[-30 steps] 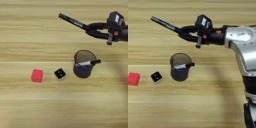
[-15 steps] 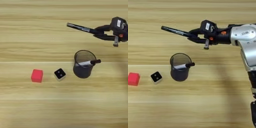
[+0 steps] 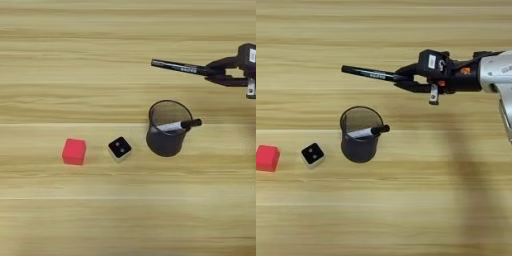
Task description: Move the objects on the table
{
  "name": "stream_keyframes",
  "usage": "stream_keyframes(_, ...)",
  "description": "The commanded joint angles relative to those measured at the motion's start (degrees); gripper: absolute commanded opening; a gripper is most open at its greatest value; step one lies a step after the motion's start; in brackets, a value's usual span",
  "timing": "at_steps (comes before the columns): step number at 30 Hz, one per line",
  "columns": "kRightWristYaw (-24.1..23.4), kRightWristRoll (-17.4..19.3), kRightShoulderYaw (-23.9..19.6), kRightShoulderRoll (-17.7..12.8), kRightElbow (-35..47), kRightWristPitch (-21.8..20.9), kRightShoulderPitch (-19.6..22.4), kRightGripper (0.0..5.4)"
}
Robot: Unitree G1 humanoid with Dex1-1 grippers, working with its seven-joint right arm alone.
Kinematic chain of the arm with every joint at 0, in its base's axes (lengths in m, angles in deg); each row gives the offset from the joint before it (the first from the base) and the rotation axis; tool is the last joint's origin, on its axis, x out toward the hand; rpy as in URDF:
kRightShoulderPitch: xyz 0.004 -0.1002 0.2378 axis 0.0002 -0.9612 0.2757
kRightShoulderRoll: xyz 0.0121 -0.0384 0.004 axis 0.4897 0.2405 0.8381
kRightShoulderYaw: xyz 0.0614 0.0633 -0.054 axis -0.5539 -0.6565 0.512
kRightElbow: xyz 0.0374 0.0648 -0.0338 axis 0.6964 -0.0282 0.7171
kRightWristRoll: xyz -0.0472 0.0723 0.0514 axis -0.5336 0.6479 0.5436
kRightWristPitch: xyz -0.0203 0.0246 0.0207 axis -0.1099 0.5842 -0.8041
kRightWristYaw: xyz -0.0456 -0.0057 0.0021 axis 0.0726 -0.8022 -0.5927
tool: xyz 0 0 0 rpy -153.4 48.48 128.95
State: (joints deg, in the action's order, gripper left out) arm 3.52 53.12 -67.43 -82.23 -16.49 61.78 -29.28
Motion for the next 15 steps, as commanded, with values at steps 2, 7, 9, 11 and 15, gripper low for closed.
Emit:
stream_keyframes(2, 0.14, 0.48, -2.73, -4.81, 0.39, -3.71, 2.13, 1.15)
stream_keyframes(7, 1.88, 0.38, -2.76, -5.95, 0.1, -7.57, 1.24, 1.15)
stream_keyframes(9, 2.12, 0.0, -2.68, -6.24, -0.32, -9.02, 1.17, 1.15)
stream_keyframes(11, 2.2, -0.93, -2.17, -6.53, -0.98, -10.25, 1.2, 1.15)
stream_keyframes(15, 2.49, -2.42, -1.06, -6.7, -1.59, -12.17, 1.06, 1.15)
